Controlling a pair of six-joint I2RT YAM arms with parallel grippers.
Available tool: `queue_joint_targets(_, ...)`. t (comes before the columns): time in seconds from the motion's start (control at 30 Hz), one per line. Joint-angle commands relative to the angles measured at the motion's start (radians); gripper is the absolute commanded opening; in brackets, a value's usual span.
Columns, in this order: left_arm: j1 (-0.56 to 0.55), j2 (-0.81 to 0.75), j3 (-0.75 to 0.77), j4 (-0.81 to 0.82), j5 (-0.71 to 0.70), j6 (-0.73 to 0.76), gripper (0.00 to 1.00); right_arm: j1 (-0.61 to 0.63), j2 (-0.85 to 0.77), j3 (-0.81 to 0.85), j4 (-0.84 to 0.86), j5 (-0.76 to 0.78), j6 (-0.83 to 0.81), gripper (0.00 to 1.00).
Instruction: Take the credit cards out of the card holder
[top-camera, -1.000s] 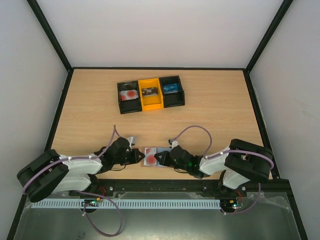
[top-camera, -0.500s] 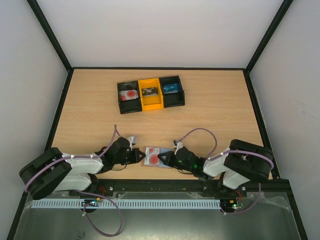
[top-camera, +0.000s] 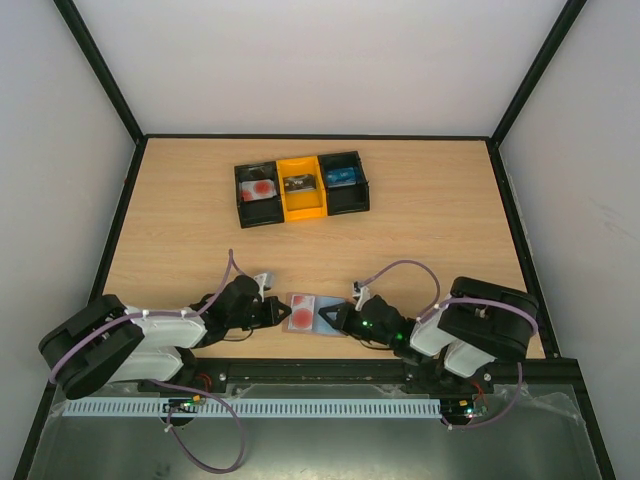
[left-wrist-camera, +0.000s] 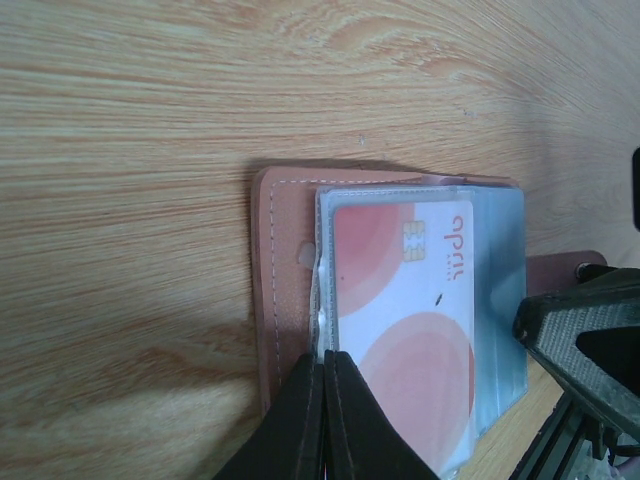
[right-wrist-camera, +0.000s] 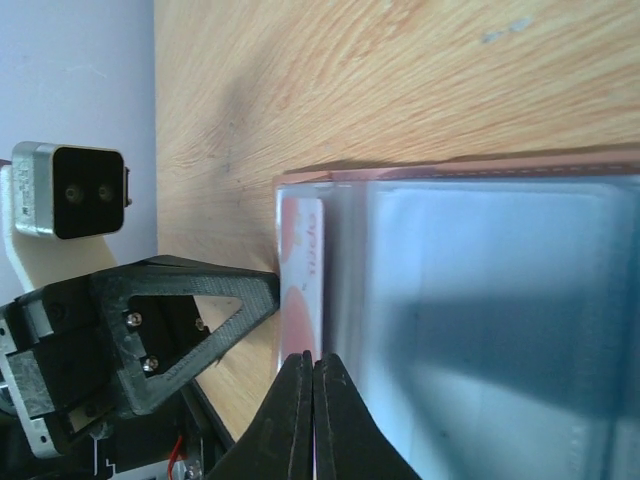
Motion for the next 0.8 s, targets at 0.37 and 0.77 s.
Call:
queue_joint_targets(0.37, -0.004, 0.005, -0.044, -0.085, -0.040, -0.009, 0.03, -0.013, 0.143, 0.070, 0.070, -0.087, 0.016, 0.17)
queue_joint_targets(0.77, -0.004, 0.002, -0.044, -0.091, -0.046, -0.008, 0.03, -0.013, 0.180, 0.070, 0.109, -0.074, 0.033, 0.16)
